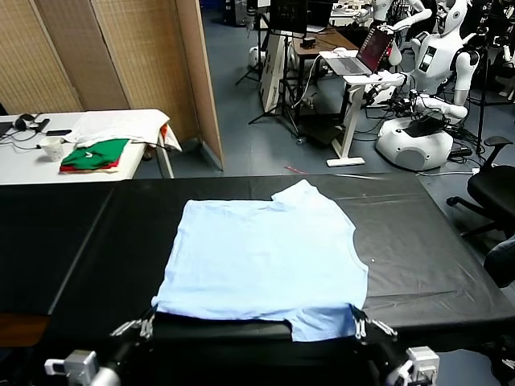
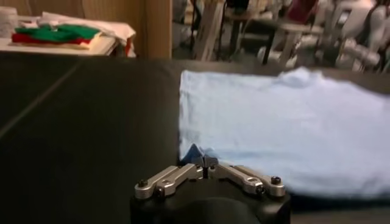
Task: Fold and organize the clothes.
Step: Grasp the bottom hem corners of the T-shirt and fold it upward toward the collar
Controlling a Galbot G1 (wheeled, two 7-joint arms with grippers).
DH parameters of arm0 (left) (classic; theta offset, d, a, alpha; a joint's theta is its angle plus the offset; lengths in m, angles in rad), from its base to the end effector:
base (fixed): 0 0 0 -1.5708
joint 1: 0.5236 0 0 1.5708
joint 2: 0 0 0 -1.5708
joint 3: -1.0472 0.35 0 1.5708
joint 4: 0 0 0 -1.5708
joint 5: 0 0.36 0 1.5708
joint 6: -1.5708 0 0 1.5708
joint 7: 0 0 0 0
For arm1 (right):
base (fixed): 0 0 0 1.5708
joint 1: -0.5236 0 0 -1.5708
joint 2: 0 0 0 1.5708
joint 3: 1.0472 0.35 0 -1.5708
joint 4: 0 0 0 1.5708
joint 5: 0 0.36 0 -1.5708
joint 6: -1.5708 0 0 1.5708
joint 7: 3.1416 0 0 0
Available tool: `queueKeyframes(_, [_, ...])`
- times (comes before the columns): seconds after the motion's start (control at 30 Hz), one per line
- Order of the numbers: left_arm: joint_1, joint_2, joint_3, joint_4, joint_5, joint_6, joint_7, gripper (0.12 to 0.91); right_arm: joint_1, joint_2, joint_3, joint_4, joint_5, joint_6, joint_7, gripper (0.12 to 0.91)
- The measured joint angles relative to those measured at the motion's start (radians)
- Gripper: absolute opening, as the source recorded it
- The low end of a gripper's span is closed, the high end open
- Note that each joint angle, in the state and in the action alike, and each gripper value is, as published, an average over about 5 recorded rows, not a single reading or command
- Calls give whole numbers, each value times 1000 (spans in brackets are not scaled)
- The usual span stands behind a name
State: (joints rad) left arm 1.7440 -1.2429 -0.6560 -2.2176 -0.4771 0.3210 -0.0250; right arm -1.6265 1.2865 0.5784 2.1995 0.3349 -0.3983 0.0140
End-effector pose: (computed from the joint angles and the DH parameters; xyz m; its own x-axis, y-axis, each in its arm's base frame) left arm 0.1454 0.0788 -0.2700 -0.9278 0.1077 0.3573 0.0642 0.9892 -0.1315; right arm 0.1731 -0.0541 -0.2665 -0.9281 -0.1267 0.3501 -0.1120 0.9918 0.0621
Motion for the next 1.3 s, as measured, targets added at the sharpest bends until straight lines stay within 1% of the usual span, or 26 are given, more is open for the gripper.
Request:
queueKeyframes(0.2, [-104, 3, 20, 72, -1, -35, -2, 147, 129, -12, -25, -87, -4, 8, 4, 140])
queueKeyframes(0.37, [-173, 9, 41, 138, 21, -46, -1, 147, 234, -27, -59, -157, -25, 8, 8, 140])
queueKeyframes(0.63, [-276, 26, 75, 238, 33, -39, -6, 147, 361, -62, -118, -260, -55, 5, 16, 140])
queueKeyframes(0.83, [-346, 46, 94, 308, 39, -42, -9, 147, 420, -66, -156, -326, -85, 2, 18, 140])
queueKeyframes(0.97, [-385, 50, 108, 350, 42, -40, -10, 147, 443, -62, -168, -356, -81, 9, 9, 140])
queueKeyframes(1.1, [-412, 49, 124, 368, 43, -31, -8, 147, 443, -62, -160, -355, -49, -2, -10, 147])
queueKeyframes(1.13, [-415, 48, 127, 368, 42, -26, -8, 147, 439, -64, -155, -349, -41, -10, -15, 165])
queueKeyframes(1.2, [-418, 43, 130, 366, 40, -15, -10, 151, 426, -71, -144, -331, -32, -30, -24, 240])
queueKeyframes(1.23, [-417, 41, 131, 362, 40, -9, -10, 171, 418, -75, -137, -320, -32, -41, -27, 294])
queueKeyframes(1.27, [-415, 39, 131, 358, 39, -5, -11, 191, 407, -79, -130, -306, -32, -52, -29, 366])
queueKeyframes(1.3, [-411, 38, 130, 351, 39, -2, -12, 230, 396, -83, -123, -290, -32, -64, -31, 423])
